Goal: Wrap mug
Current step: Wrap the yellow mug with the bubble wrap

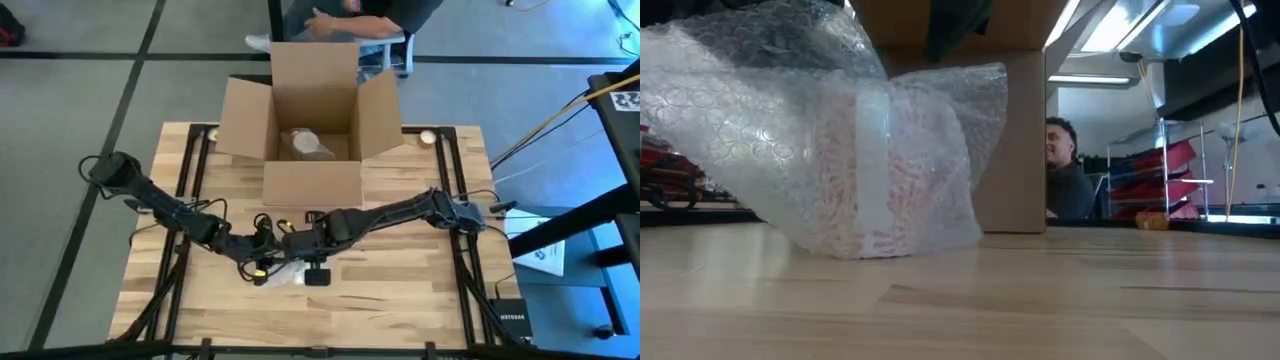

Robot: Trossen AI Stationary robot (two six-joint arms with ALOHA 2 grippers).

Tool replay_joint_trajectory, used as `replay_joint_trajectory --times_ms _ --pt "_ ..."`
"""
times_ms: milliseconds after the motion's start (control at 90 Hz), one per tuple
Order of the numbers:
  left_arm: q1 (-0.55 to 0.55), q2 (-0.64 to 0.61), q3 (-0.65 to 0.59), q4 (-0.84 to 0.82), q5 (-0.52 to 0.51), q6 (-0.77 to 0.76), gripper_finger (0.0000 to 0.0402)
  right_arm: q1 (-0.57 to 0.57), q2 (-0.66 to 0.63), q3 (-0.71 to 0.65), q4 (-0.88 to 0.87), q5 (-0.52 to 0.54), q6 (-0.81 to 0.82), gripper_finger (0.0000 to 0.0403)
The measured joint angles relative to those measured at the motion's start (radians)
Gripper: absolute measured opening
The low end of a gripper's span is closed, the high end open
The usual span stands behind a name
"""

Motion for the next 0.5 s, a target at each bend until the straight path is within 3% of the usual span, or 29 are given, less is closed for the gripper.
replay_joint_trajectory --times_ms 144,278,500 --pt "-0.01 -0.001 0.0 -0.003 0.003 -0.003 0.0123 0.033 -0.057 -0.079 0.014 0.089 0.053 0.0001" --pt "-0.01 -0.001 0.0 -0.003 0.006 -0.018 0.0123 0.067 -0.093 -0.214 0.04 0.092 0.103 0.0001" --pt "-0.01 -0.001 0.0 0.004 0.009 -0.019 0.0123 0.091 -0.148 -0.43 0.286 0.11 0.134 0.0001"
